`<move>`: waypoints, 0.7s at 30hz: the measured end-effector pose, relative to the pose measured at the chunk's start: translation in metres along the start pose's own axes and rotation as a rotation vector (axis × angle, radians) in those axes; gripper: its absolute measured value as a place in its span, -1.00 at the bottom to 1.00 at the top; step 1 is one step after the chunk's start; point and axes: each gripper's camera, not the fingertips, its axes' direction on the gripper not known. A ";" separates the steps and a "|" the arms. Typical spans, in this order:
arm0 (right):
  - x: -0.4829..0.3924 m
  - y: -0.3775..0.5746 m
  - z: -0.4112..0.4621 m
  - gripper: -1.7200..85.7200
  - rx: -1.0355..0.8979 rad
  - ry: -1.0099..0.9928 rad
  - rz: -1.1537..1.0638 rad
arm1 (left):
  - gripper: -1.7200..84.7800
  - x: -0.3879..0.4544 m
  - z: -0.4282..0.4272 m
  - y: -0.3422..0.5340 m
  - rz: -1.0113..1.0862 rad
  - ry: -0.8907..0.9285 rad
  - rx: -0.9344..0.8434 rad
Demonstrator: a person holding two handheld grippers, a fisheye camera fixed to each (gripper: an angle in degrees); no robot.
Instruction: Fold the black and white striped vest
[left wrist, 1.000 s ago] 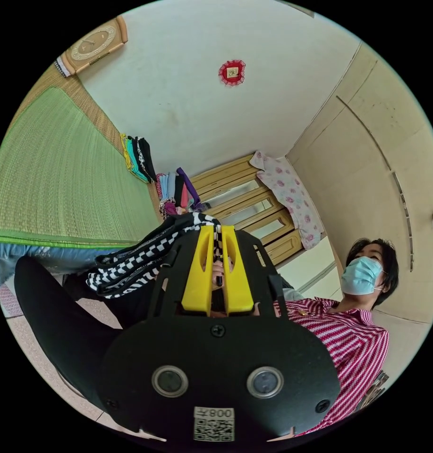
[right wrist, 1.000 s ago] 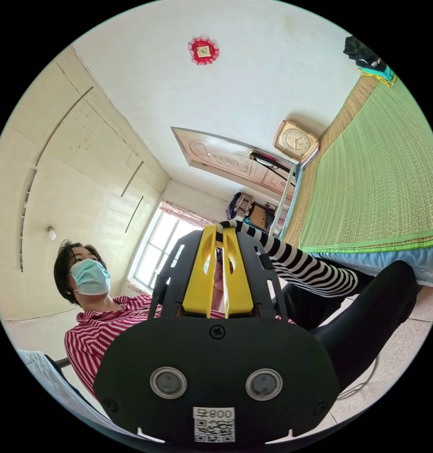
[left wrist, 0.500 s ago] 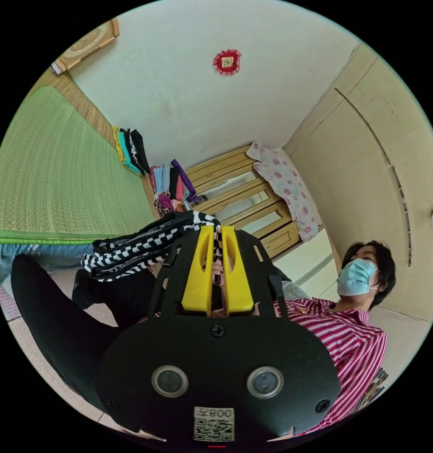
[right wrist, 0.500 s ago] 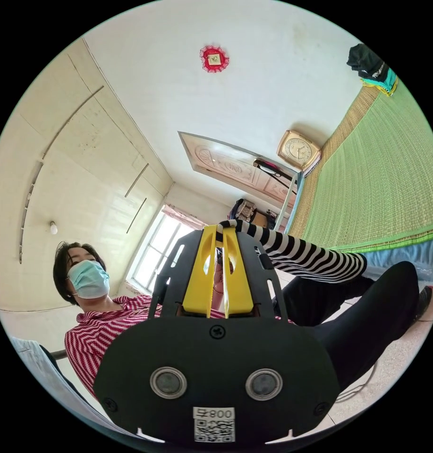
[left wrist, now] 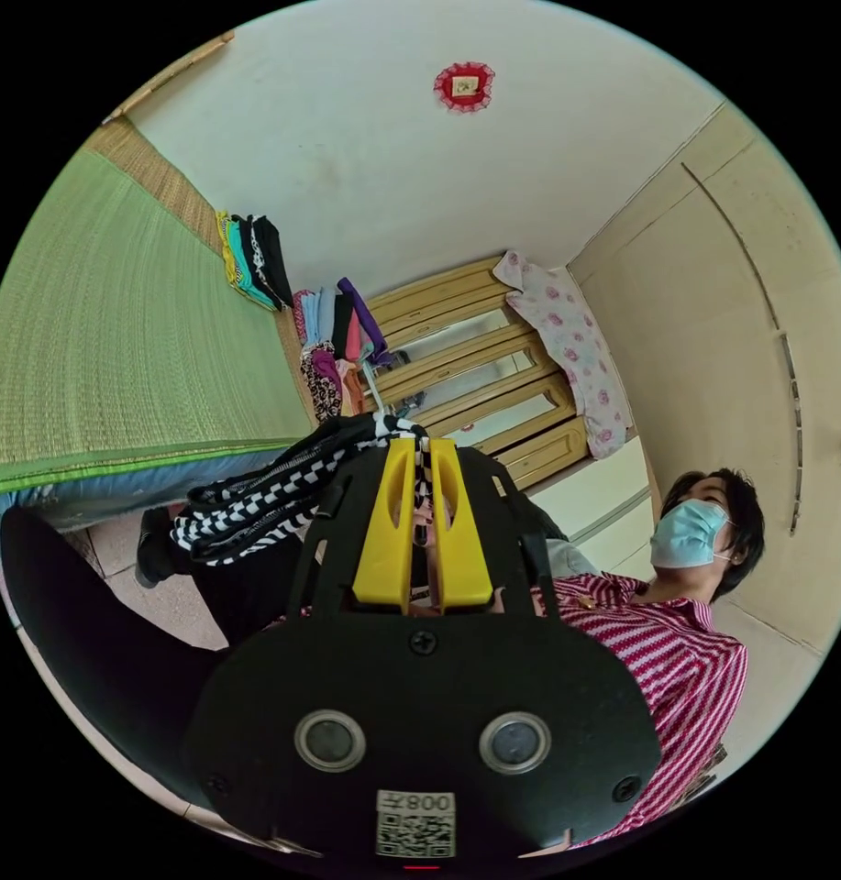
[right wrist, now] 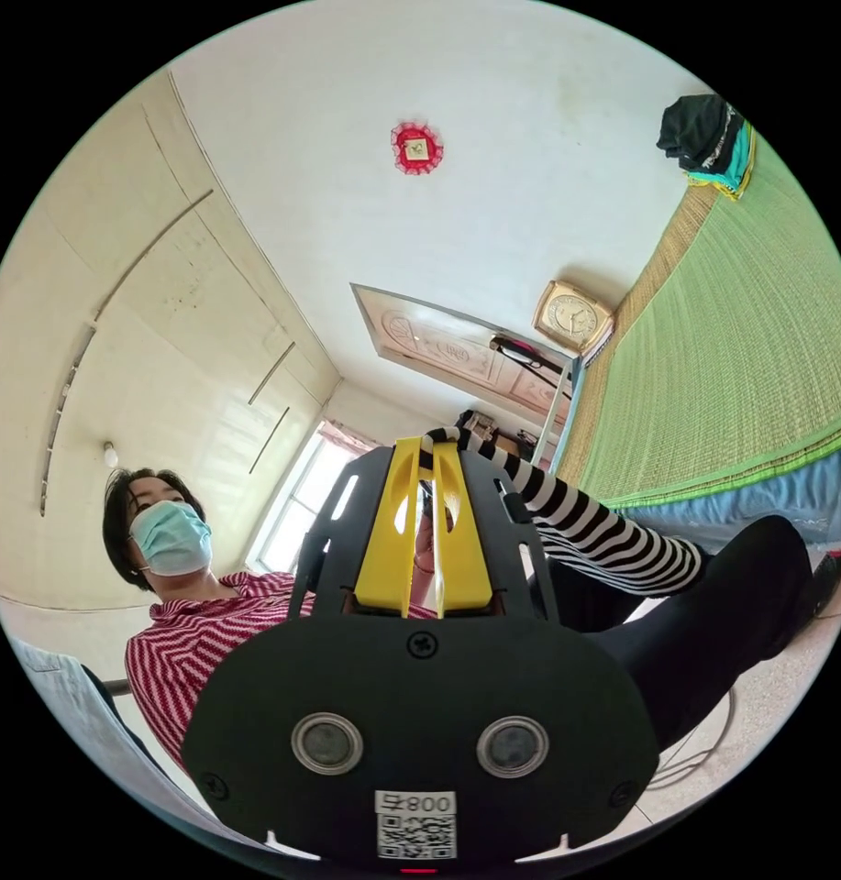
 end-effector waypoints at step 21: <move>0.020 -0.247 0.049 -0.92 -0.016 0.106 0.107 | -0.90 -0.294 0.119 -0.337 -0.122 0.076 -0.022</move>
